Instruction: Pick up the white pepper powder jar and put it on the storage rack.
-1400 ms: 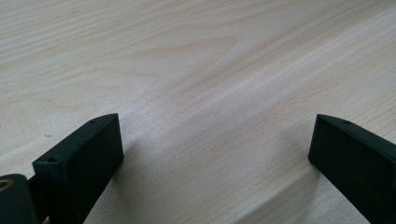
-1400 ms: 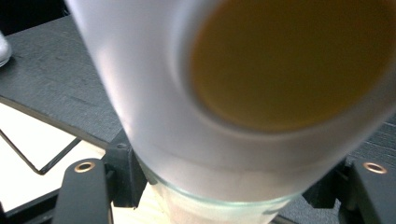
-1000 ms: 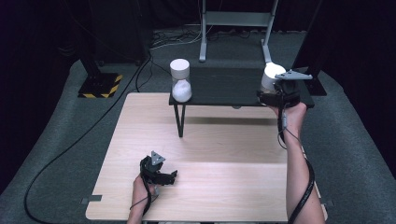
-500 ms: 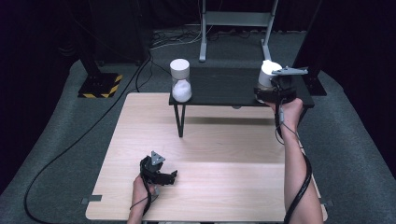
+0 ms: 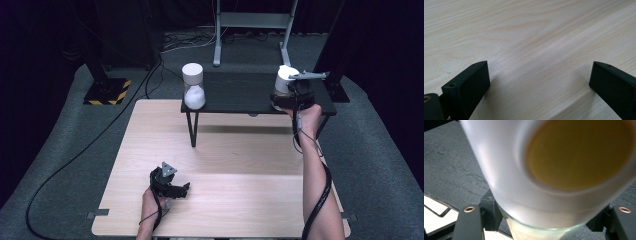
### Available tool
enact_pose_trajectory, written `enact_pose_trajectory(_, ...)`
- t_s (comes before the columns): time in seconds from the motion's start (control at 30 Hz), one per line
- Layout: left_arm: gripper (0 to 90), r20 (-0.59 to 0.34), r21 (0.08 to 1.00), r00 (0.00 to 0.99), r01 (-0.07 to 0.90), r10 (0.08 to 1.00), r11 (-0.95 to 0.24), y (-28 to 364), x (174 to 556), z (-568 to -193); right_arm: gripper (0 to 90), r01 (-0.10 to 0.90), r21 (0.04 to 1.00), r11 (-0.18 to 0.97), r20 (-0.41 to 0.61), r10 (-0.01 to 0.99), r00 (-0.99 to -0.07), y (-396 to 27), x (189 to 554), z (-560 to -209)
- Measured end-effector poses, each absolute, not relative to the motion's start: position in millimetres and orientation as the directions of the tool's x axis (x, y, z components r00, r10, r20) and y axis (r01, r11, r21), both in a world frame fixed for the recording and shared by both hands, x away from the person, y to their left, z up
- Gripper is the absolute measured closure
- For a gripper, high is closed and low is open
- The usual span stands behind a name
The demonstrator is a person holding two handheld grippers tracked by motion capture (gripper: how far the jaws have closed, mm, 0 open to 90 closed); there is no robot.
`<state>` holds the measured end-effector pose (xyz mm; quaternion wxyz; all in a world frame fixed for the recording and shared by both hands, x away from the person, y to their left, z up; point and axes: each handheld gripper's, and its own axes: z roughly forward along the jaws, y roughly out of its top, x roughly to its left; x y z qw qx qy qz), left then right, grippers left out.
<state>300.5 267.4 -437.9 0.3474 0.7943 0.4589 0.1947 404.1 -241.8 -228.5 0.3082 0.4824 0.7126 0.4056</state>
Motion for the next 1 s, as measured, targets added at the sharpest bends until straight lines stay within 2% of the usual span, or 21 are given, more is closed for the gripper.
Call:
enact_pose_trajectory(0.47, 3.1, -0.01, 0.731, 0.503, 0.594, 0.864, -0.337, 267.4, 300.5, -438.0, 30.3, 0.445, 0.879, 0.171, -0.004, 0.936, -0.351, -250.1, 408.2, -231.3)
enact_pose_trajectory(1.0, 3.1, -0.011, 0.73, 0.505, 0.593, 0.863, -0.339, 268.3, 300.8, -437.7, 30.1, 0.46, 0.869, 0.184, -0.013, 0.937, -0.35, -247.3, 411.0, -231.9)
